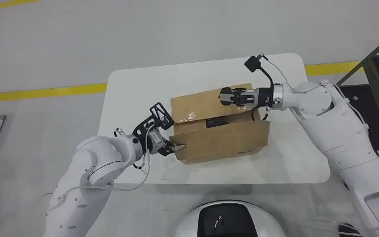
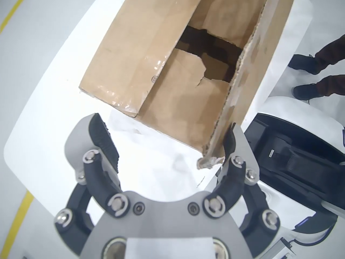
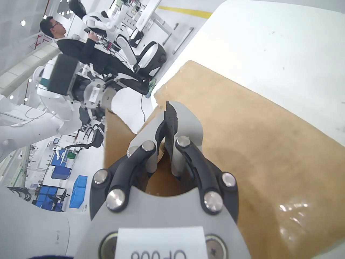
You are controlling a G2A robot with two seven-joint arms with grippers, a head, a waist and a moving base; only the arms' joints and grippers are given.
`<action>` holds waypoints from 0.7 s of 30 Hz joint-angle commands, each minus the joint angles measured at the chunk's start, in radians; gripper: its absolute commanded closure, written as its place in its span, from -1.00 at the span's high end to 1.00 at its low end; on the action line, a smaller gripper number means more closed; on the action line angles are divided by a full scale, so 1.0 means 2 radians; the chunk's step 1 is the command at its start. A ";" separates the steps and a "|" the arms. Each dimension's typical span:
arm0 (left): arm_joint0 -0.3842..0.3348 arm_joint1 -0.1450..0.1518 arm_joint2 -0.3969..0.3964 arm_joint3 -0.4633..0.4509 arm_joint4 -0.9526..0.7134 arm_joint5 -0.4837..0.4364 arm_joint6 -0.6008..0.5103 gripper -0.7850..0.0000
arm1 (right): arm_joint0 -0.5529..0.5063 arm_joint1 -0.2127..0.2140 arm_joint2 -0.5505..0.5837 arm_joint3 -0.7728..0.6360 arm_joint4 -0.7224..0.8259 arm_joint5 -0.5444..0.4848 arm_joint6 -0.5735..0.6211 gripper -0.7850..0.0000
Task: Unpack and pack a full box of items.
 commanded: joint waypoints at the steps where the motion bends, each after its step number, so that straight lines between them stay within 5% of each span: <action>1: -0.012 -0.004 0.017 0.013 0.005 0.020 -0.002 1.00 | -0.011 0.002 0.001 -0.018 0.002 0.006 0.000 -1.00; 13: -0.053 -0.018 0.059 0.060 0.018 0.044 -0.013 1.00 | -0.019 -0.014 -0.050 0.040 0.008 0.029 -0.054 -1.00; 21: -0.037 -0.010 0.024 0.041 0.051 0.055 -0.027 1.00 | 0.003 -0.025 -0.073 0.086 0.017 0.023 -0.061 -1.00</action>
